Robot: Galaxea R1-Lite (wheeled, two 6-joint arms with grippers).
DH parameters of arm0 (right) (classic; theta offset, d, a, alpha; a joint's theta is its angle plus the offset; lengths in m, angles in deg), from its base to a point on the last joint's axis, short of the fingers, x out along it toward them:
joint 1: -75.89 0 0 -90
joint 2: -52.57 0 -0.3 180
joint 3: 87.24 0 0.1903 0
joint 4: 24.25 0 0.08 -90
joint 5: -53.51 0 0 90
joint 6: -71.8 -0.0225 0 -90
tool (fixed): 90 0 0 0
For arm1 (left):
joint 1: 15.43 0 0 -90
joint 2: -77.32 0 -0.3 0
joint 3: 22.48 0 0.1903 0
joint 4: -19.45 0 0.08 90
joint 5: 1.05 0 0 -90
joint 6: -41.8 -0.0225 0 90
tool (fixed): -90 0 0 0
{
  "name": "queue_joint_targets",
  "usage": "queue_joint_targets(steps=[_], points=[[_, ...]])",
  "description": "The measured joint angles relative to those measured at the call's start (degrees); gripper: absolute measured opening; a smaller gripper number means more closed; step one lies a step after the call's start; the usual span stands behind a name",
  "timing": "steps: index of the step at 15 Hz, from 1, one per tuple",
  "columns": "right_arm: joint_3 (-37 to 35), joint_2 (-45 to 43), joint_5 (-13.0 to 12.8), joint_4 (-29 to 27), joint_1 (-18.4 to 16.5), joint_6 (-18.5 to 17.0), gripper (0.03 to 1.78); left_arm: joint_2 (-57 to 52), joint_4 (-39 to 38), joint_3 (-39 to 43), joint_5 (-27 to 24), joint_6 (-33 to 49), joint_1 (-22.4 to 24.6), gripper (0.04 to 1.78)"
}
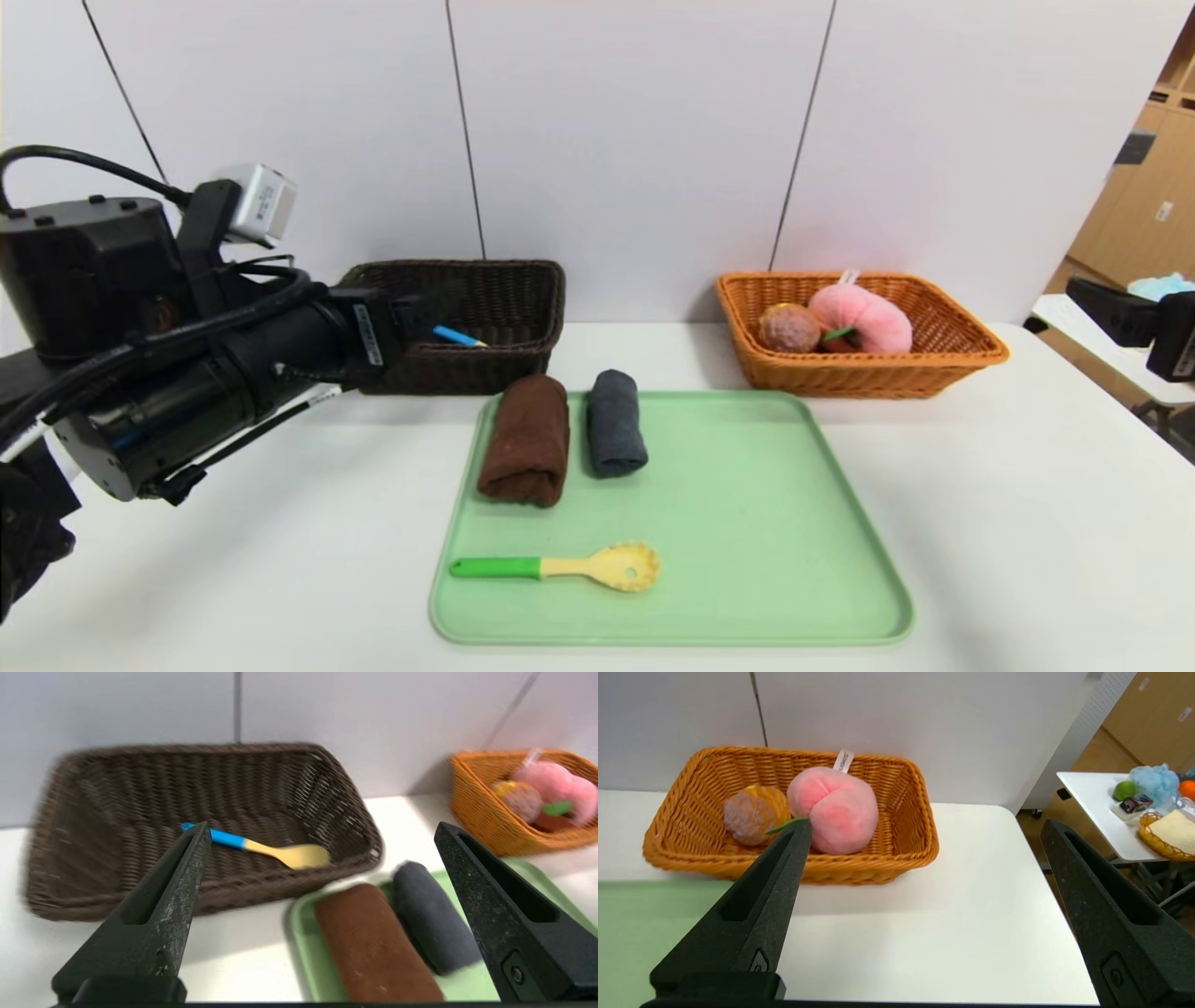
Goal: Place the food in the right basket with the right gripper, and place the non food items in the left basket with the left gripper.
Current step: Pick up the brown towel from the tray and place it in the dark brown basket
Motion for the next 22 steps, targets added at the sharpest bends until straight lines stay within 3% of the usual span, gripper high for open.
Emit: queue_joint_targets(steps=[2,4,9,12,16,22], points=[[-1.6,-1.1,0.1,0.0,-0.1,0.0,1.69,1.0,4.1,-0.6,1.2,0.8,-4.4,1.69],[-2.6,-1.6,0.1,0.1,-0.1,0.0,1.69,1.7,14.6,-4.8,2.1,1.0,-7.1,1.69],[-5.6,-2.5,0.0,0.2,0.0,0.0,1.69,4.6,49.7,-29.7,1.9,10.1,-10.7,1.69],[-7.2,-3.1,0.0,0.4,0.0,0.0,1.69,9.6,64.3,-37.6,1.8,18.2,-14.0,1.69],[-8.4,-4.1,0.0,0.0,0.0,0.0,1.69,15.1,65.4,-38.6,4.1,23.2,-15.6,1.69],[-9.1,-4.4,0.0,0.2,0.0,0.0,1.69,20.8,58.9,-36.0,6.2,24.4,-13.4,1.69]])
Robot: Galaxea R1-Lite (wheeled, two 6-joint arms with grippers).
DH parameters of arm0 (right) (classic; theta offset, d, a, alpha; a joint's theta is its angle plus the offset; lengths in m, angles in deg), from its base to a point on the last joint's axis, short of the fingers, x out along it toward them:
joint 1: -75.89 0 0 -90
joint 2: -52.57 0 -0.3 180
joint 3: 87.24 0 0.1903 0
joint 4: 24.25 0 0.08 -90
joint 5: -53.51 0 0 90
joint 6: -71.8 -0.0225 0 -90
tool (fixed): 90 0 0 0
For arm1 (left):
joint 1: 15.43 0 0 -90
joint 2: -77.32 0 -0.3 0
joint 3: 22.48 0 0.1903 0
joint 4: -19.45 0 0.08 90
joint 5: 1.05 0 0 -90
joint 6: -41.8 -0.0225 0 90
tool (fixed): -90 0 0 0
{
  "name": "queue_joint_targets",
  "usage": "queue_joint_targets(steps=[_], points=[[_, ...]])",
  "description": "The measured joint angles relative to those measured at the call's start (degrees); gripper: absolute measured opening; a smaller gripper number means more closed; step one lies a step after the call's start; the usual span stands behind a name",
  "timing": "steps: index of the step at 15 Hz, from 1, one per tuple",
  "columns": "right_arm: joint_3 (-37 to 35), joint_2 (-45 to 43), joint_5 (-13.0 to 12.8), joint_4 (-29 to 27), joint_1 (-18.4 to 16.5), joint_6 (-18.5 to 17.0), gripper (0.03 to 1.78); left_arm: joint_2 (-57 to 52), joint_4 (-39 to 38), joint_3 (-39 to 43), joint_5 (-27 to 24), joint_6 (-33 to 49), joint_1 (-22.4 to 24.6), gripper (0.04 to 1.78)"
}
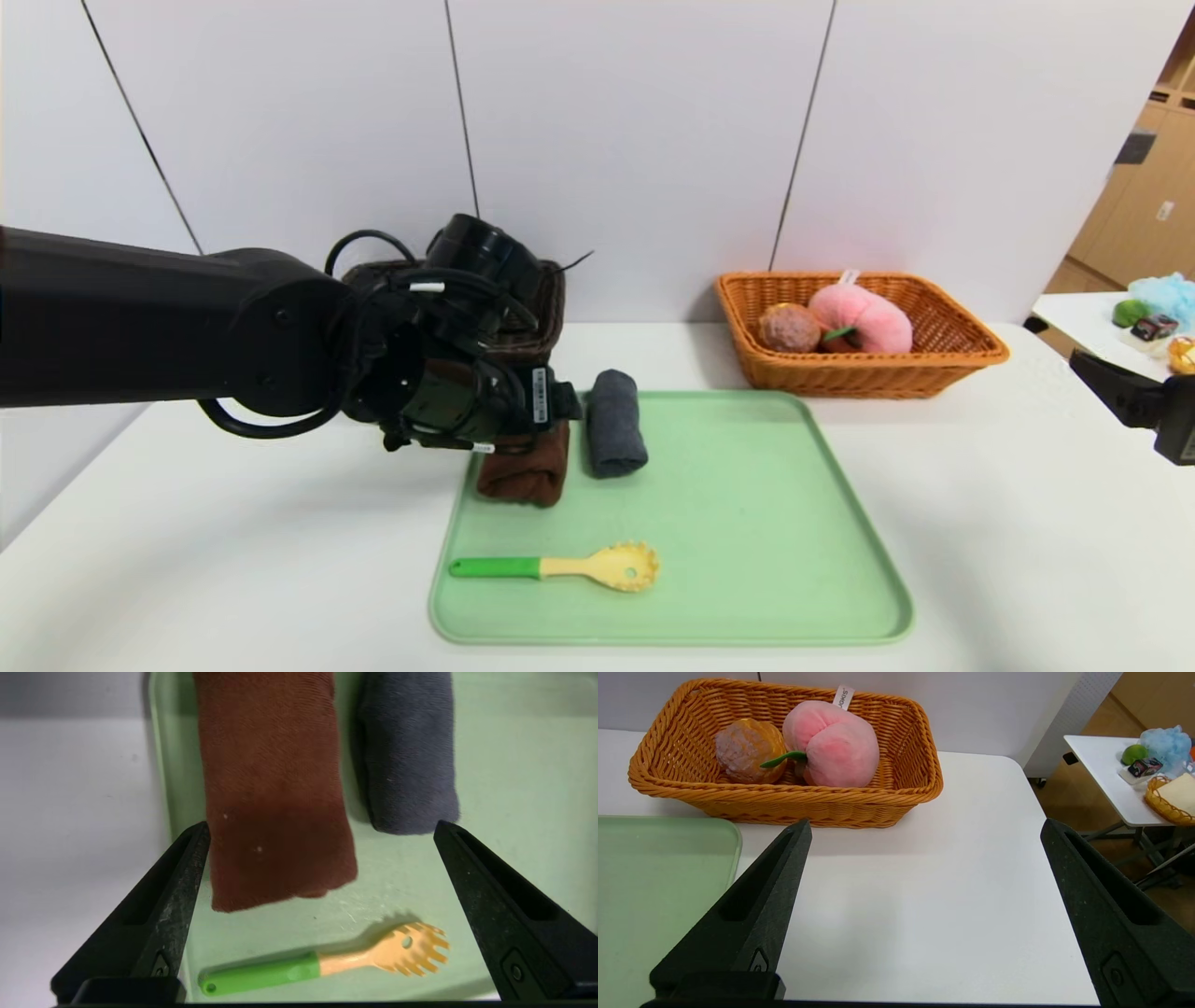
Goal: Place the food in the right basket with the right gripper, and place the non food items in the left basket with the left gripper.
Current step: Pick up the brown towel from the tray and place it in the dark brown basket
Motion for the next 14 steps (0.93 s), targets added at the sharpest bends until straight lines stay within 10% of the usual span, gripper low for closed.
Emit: queue_joint_targets(steps=[8,14], points=[[-0.7,0.0,0.0,0.3,0.0,0.0,1.69,3.2,-5.2,1.9,0.9,-1.2,1.5,1.69],[-0.8,-0.4,0.0,0.3,0.0,-0.1,1.69,4.0,-11.2,6.8,1.2,-2.9,1.6,0.84]])
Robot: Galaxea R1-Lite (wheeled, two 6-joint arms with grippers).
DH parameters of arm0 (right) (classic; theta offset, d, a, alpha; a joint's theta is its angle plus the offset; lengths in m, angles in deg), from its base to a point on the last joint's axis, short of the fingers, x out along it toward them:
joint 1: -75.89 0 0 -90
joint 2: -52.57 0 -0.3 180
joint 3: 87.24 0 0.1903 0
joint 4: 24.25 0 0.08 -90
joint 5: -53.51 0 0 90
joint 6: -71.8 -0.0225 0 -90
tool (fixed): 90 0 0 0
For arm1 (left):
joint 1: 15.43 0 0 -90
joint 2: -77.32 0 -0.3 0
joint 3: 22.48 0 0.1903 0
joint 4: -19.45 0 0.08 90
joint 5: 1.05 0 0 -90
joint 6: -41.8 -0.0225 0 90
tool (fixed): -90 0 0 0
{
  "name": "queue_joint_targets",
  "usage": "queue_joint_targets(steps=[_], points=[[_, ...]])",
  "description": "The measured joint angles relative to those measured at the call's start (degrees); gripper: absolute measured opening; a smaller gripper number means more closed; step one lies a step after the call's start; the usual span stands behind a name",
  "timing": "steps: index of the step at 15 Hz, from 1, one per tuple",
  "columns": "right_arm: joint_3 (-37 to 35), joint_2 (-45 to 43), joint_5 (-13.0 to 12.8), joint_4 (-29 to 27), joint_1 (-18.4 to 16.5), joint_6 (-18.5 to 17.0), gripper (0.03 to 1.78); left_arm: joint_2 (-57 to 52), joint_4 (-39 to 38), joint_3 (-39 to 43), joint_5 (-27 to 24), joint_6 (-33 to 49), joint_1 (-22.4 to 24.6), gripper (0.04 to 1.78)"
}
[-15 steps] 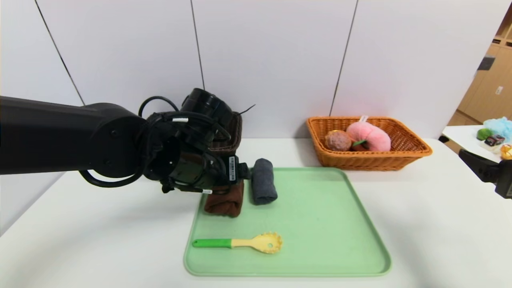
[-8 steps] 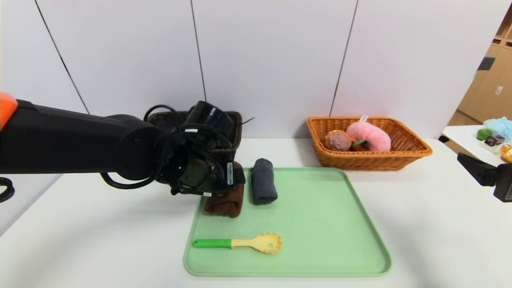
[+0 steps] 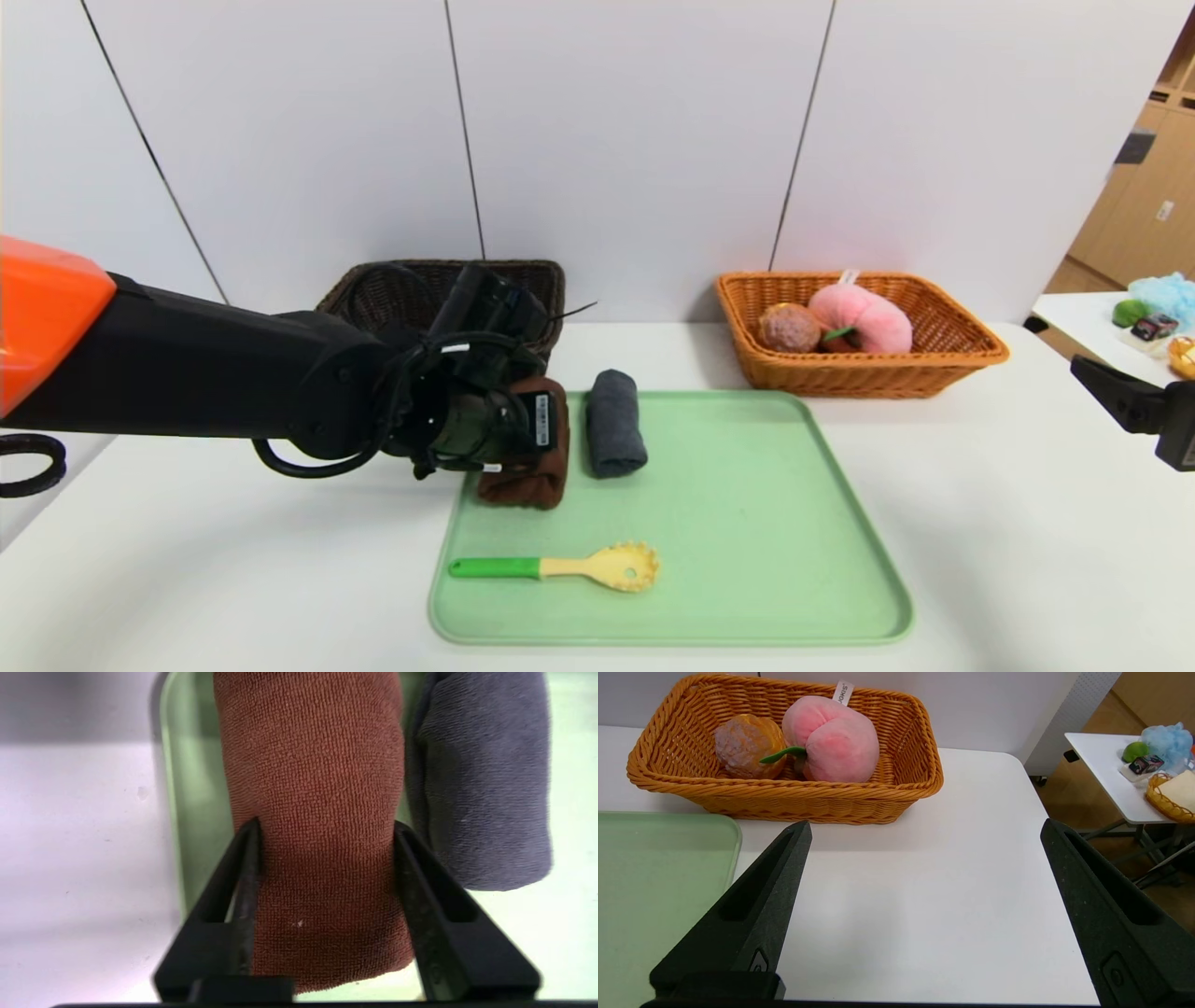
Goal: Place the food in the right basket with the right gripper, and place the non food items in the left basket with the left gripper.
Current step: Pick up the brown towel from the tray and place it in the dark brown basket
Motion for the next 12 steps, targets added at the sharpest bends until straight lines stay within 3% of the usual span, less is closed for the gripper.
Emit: queue_joint_targets(steps=[1,2,3,7,12], points=[[0.0,0.0,0.0,0.0,0.0,-0.1,1.69,0.1,0.0,0.2,0.0,0.0,0.0,0.75],[0.1,-0.1,0.0,0.0,0.0,-0.2,1.69,0.1,0.0,0.5,0.0,0.0,0.0,0.4],[0.1,-0.1,0.0,0.0,0.0,-0.2,1.69,0.2,-0.1,0.8,0.1,0.0,0.0,0.22],[0.1,-0.2,0.0,0.0,0.0,-0.2,1.69,0.0,-0.1,1.0,2.6,-1.2,-0.7,0.22],[0.1,0.0,0.0,-0.2,0.0,-0.2,1.69,-5.0,-2.0,0.6,2.2,-4.7,-2.2,0.22]])
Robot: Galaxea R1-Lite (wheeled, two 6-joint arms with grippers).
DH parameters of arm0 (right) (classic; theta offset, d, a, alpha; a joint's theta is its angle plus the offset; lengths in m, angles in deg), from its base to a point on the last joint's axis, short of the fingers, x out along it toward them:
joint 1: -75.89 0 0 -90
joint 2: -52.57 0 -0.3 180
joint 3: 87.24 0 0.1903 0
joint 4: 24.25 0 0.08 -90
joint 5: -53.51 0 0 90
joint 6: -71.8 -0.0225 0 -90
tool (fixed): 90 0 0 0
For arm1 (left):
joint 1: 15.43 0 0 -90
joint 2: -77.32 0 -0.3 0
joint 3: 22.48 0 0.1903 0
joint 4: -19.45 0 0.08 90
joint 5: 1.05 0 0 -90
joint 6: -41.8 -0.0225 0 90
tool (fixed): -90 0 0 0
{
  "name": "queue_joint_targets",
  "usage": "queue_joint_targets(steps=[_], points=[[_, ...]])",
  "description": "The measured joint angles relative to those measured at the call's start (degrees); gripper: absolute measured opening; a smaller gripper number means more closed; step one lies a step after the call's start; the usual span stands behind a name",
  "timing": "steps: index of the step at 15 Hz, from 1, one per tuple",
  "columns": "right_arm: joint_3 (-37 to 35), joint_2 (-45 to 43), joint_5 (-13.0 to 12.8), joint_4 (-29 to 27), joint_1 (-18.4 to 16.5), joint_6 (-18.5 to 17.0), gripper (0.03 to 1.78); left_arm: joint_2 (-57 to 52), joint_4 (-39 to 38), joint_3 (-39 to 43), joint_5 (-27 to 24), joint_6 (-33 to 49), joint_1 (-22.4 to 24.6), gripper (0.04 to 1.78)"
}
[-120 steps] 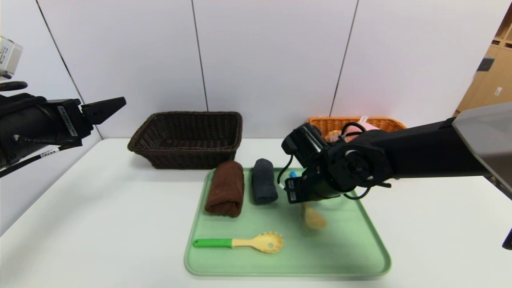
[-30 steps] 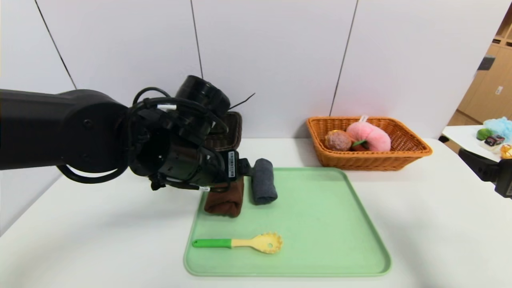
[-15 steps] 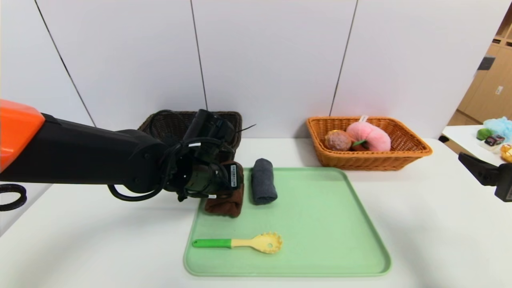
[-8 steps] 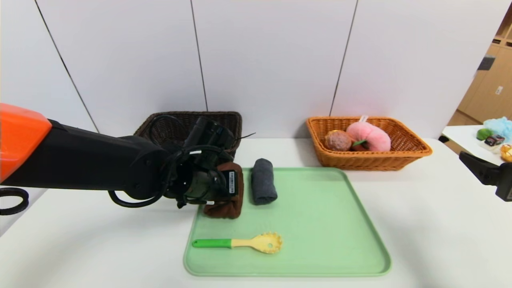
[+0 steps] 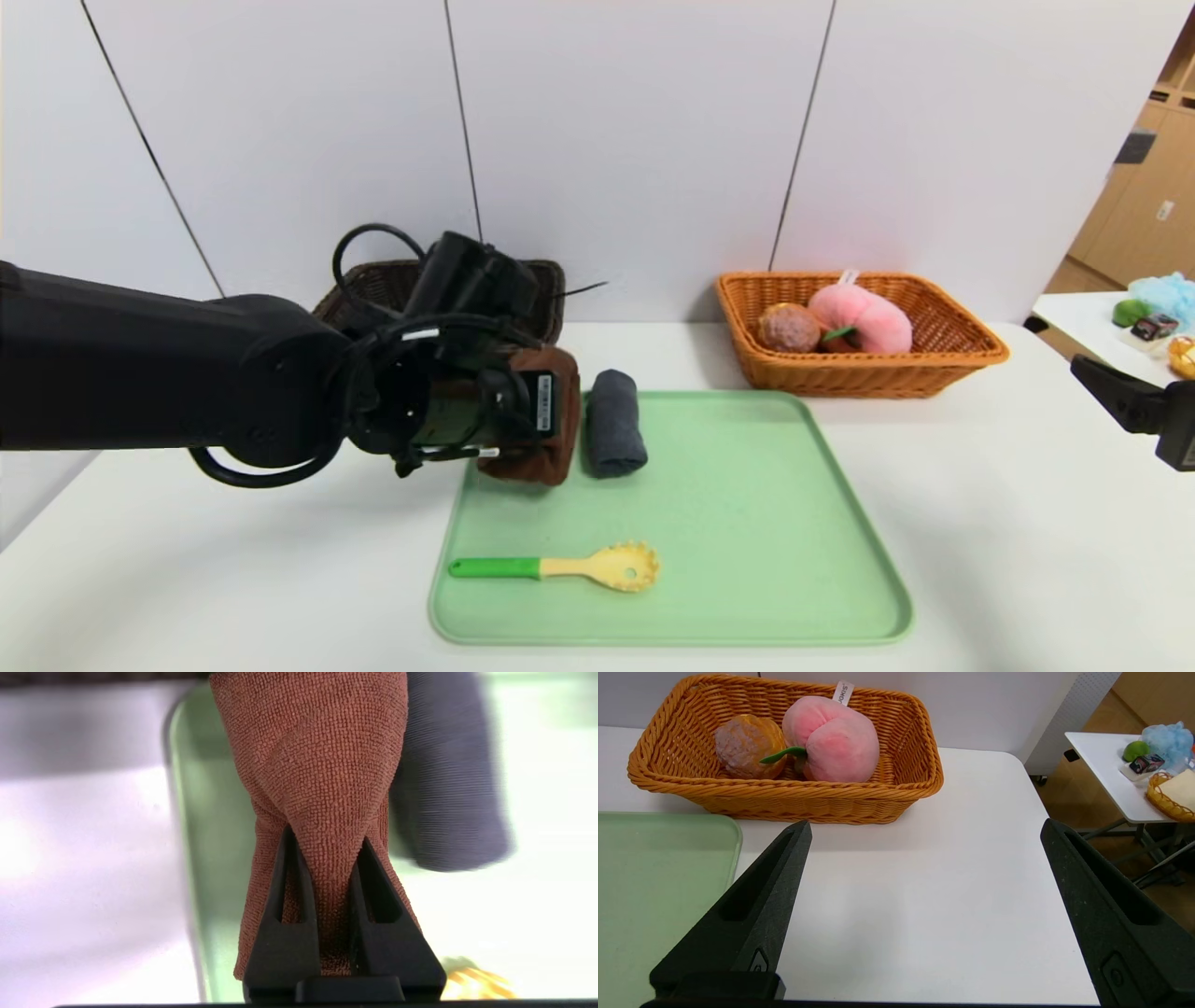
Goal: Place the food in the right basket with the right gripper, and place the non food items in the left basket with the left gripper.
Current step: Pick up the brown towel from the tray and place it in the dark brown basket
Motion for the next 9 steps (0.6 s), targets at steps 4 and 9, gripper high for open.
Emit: queue_joint_targets(steps=[4,9], points=[[0.0,0.0,0.0,-0.2,0.0,0.0,1.69,-8.1,-3.8,0.1,0.0,-6.3,-3.1,0.22],[0.5,0.1,0.1,0.2,0.0,0.0,1.69,-11.0,-14.3,0.1,0.1,-14.1,6.0,0.22]])
